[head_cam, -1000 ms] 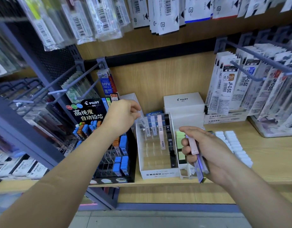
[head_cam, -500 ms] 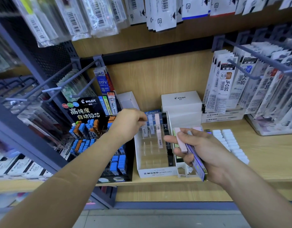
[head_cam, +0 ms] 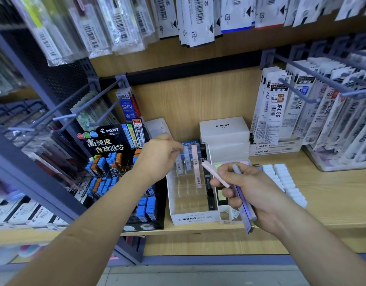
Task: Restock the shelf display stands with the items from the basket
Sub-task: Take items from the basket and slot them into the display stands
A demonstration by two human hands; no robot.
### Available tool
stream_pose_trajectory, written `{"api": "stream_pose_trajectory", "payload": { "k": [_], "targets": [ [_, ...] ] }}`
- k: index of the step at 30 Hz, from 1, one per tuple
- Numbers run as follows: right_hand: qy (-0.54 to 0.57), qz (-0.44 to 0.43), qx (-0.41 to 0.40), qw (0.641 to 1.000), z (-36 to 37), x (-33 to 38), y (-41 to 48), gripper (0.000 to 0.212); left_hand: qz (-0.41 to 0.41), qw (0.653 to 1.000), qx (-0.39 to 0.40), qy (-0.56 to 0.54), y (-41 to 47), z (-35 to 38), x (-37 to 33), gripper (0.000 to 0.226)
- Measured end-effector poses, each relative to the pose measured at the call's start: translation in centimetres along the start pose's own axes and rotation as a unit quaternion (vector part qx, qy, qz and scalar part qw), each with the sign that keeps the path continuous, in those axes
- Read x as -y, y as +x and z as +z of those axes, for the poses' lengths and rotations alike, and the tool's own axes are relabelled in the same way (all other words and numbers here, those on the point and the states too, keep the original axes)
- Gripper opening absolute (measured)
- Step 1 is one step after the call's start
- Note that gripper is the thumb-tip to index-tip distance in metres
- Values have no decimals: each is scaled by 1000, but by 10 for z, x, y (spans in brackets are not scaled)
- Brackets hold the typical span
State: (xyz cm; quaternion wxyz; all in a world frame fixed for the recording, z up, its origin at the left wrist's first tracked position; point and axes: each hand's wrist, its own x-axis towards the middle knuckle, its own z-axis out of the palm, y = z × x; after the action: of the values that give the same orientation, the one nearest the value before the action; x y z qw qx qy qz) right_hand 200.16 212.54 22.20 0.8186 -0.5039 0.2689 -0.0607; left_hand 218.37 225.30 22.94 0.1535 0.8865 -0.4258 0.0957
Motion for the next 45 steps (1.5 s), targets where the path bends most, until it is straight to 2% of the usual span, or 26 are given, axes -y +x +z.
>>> {"api": "stream_pose_trajectory", "payload": {
  "k": [2, 3, 5, 7, 9, 10, 13, 18, 24, 26, 28, 29, 32, 36, 39, 42, 45],
  "targets": [
    [5, -3, 10, 1000, -1, 1, 0, 8, -69, 986, -5, -153, -5, -8, -15, 17],
    [7, -4, 14, 1000, -1, 1, 1, 10, -101, 955, 33, -275, -8, -13, -24, 16],
    [13, -4, 17, 1000, -1, 2, 0, 9, -117, 864, 139, -469, -19, -23, -40, 20],
    [21, 2, 20, 1000, -1, 3, -1, 10, -103, 803, 169, -562, -28, -27, -44, 23],
    [36, 8, 33, 999, -1, 3, -3, 11, -102, 766, 162, -614, -33, -29, -44, 23],
    [40, 11, 41, 998, 0, 4, -4, 11, -105, 761, 158, -620, -35, -28, -43, 24],
    [40, 23, 52, 998, 0, 4, -5, 17, -141, 785, 131, -589, -37, -24, -47, 22],
    [27, 31, 31, 999, 0, 4, -4, 18, -187, 769, 77, -607, -36, -18, -49, 16],
    [69, 65, -43, 995, -10, 7, 3, 9, -230, 776, -17, -588, -34, -15, -36, 10],
    [72, 55, -55, 994, -16, 9, 4, 12, -262, 752, -18, -605, -36, -11, -34, 8],
    [43, 30, -36, 998, -16, 8, 3, 13, -277, 717, 7, -640, -41, -7, -41, 8],
    [29, 18, -22, 999, -14, 6, 3, 12, -274, 711, 24, -647, -43, -4, -45, 9],
    [11, -9, -16, 1000, -10, 1, 5, 5, -245, 743, 50, -620, -46, 0, -55, 10],
    [55, 11, -62, 996, -10, 0, 10, 8, -236, 849, -6, -473, -41, 4, -35, 8],
    [139, 41, -63, 988, -15, 4, 9, 22, -215, 914, -21, -343, -42, 12, -21, 10],
    [177, 55, -57, 981, -20, 6, 7, 33, -173, 952, -9, -252, -42, 20, -19, 11],
    [181, 62, -55, 980, -20, 6, 7, 33, -138, 966, -1, -220, -38, 30, -19, 12]
  ]
}}
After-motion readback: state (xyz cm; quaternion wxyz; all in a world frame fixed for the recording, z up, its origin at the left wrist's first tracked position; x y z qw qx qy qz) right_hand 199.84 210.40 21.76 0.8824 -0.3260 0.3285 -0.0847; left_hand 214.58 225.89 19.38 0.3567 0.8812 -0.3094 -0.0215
